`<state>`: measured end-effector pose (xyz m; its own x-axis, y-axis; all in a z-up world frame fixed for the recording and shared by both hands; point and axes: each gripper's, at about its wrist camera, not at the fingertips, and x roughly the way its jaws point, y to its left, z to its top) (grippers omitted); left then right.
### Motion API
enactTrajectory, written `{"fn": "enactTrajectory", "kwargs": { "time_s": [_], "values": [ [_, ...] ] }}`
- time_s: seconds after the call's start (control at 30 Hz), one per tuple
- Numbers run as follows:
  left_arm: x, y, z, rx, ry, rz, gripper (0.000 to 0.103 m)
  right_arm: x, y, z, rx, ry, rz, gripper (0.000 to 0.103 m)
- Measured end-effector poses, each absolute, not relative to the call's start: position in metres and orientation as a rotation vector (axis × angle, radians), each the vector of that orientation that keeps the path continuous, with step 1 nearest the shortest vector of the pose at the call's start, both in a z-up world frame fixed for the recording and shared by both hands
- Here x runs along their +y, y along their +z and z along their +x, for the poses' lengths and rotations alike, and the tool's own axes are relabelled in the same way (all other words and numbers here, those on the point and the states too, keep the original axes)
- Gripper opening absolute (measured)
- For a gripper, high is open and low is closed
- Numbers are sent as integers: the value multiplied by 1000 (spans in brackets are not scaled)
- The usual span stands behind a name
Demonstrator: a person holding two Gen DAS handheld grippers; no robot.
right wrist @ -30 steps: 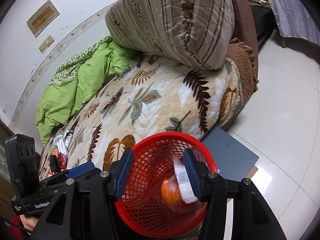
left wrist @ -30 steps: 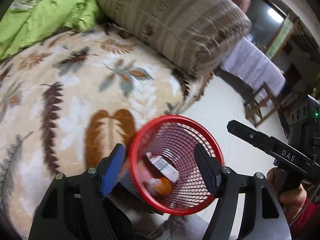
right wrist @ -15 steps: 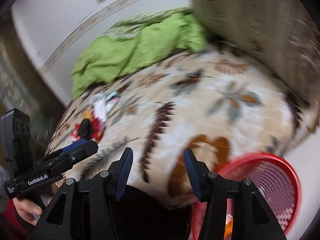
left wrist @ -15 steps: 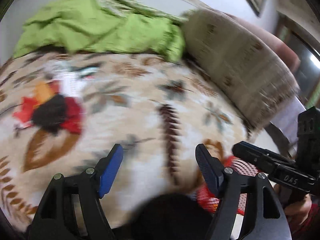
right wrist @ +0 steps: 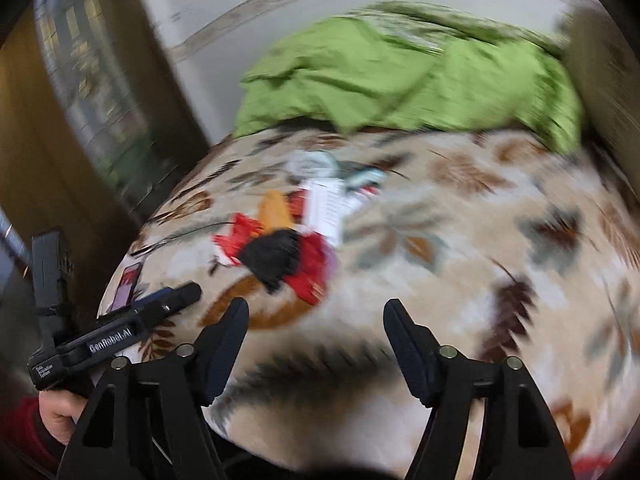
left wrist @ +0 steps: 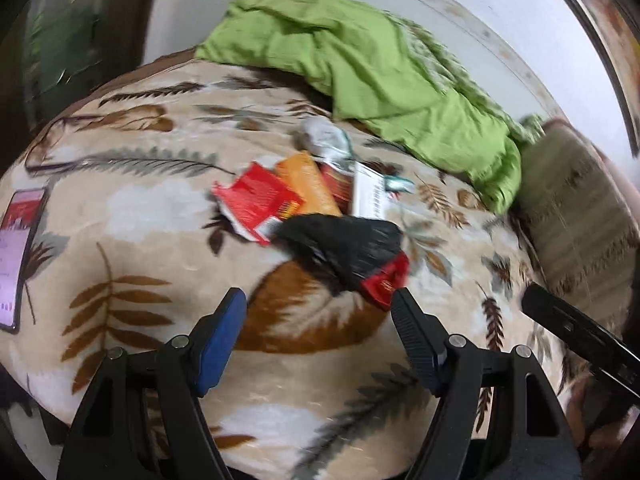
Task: Collect trash
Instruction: 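Move both open tools back over the trash pile, then grasp the black plastic bag with the right tool while the left tool grasps the torn red box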
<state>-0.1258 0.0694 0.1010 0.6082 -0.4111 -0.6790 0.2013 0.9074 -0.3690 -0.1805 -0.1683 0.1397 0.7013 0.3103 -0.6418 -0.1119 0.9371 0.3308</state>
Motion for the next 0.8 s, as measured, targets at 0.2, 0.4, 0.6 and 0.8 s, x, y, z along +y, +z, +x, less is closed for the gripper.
{"fn": "enactTrajectory", "kwargs": {
  "time_s": [0.2, 0.4, 0.6, 0.8],
  "values": [
    [102, 92, -111, 877, -303, -334, 74, -126, 119, -104, 819, 334, 223, 73],
    [125, 80, -94, 903, -259, -403, 74, -108, 80, -56, 892, 307, 171, 73],
    [126, 65, -70, 937, -252, -440, 74, -108, 72, -68, 858, 318, 222, 34],
    [116, 52, -37, 947, -242, -423, 74, -126, 96, -113, 748, 289, 305, 22]
  ]
}}
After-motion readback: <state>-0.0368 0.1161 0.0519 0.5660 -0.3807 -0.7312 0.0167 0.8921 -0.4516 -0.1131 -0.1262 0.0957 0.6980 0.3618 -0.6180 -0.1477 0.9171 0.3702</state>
